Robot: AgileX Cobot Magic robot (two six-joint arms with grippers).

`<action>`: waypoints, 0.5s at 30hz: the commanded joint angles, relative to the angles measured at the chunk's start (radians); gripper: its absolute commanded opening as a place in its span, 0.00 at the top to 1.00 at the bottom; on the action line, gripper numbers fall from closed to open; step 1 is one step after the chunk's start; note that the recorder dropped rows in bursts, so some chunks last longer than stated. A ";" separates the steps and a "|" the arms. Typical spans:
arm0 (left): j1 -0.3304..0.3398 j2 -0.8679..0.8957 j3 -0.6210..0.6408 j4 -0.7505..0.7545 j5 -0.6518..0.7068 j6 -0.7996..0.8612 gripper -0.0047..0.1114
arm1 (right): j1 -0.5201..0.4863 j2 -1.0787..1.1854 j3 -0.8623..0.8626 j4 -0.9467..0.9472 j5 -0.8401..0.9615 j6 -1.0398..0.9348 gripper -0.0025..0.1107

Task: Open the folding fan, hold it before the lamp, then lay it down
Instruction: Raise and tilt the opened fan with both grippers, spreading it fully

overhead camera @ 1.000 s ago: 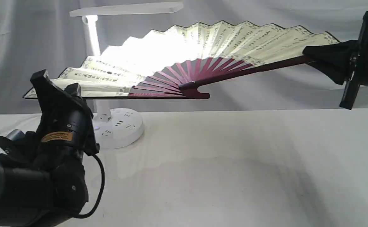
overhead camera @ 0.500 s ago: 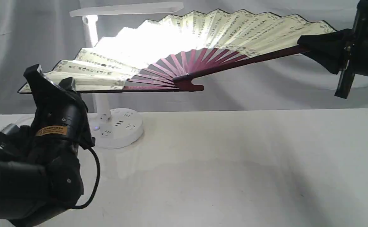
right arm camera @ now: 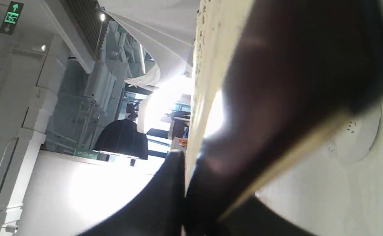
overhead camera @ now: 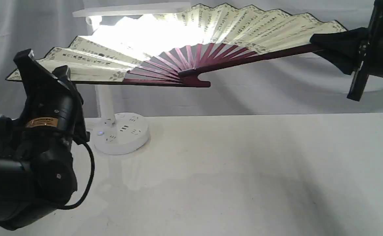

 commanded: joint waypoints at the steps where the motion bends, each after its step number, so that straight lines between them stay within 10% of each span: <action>1: 0.023 -0.033 -0.006 -0.121 -0.077 -0.042 0.96 | -0.019 -0.003 -0.006 -0.013 -0.092 -0.038 0.98; 15: 0.023 -0.033 -0.006 -0.127 -0.077 -0.042 0.96 | -0.019 -0.003 -0.006 -0.013 -0.092 -0.038 0.98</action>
